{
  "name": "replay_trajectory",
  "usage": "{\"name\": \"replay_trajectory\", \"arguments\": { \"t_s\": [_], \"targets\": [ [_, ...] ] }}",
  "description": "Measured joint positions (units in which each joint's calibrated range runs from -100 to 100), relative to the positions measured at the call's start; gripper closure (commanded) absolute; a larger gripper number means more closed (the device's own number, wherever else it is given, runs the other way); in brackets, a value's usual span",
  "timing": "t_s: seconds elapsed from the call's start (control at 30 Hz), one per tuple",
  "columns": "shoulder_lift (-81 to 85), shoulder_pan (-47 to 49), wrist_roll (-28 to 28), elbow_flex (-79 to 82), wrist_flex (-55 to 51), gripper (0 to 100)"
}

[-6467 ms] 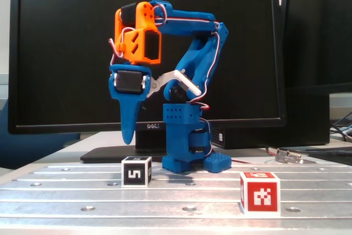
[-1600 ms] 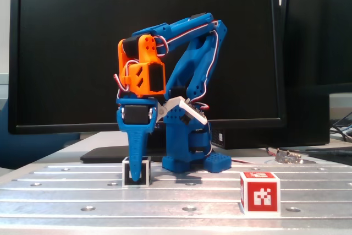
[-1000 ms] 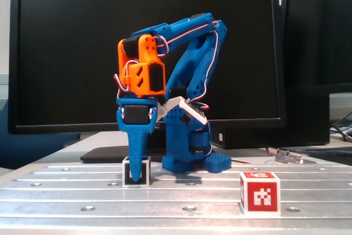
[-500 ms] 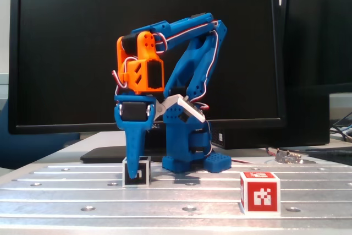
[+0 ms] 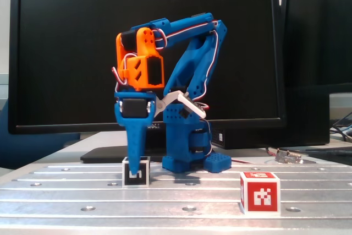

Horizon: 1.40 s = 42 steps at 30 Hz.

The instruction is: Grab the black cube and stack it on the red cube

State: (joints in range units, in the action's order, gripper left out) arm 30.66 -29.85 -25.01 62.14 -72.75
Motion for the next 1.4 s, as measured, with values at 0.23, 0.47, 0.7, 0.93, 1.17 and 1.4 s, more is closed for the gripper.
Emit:
{"name": "replay_trajectory", "arguments": {
  "t_s": [0.23,0.47,0.7,0.93,1.17,1.4],
  "targets": [
    [-0.5,0.7,0.0,0.2,0.3,79],
    [-0.7,1.0,0.0,1.4,2.0,79],
    [-0.7,1.2,0.0,2.3,3.1,79],
    [-0.7,0.9,0.0,2.4,3.1,79],
    [-0.7,1.0,0.0,2.4,3.1,79],
    [-0.7,1.0,0.0,2.4,3.1,80]
  ]
}}
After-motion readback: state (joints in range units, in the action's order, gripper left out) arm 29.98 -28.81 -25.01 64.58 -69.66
